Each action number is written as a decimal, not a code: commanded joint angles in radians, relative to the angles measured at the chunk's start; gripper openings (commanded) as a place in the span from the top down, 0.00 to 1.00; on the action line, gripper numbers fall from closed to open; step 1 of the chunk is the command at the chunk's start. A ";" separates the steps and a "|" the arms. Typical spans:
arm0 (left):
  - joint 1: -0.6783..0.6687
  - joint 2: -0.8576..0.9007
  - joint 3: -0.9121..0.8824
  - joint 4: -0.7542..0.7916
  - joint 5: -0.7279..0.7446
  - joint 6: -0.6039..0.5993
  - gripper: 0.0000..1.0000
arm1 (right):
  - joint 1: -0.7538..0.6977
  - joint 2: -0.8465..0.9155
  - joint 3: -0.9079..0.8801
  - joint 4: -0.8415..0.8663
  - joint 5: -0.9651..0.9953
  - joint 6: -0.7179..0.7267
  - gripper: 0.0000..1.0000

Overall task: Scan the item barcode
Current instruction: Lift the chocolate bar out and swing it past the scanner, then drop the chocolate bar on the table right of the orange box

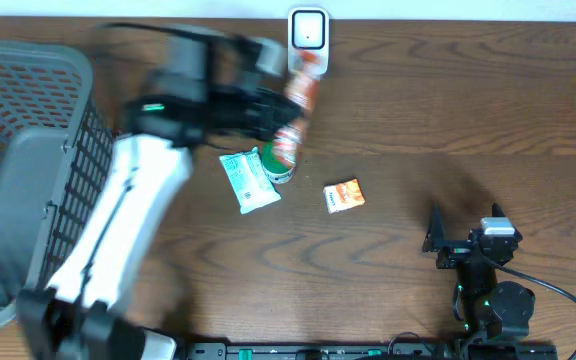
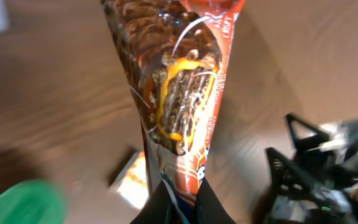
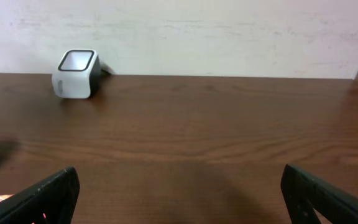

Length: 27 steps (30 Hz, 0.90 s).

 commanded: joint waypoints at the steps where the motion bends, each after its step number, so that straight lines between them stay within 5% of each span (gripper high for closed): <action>1: -0.132 0.124 -0.006 0.060 -0.131 -0.005 0.92 | 0.006 -0.005 -0.003 0.000 -0.002 -0.011 0.01; 13: -0.394 0.427 -0.006 0.229 -0.348 -0.005 0.87 | 0.006 -0.005 -0.003 0.001 -0.002 -0.011 0.01; 25: -0.447 0.463 -0.006 0.241 -0.523 -0.005 0.84 | 0.006 -0.005 -0.003 0.000 -0.002 -0.011 0.01; 27: -0.444 0.462 -0.006 0.236 -0.579 -0.005 0.58 | 0.006 -0.005 -0.003 0.000 -0.002 -0.011 0.00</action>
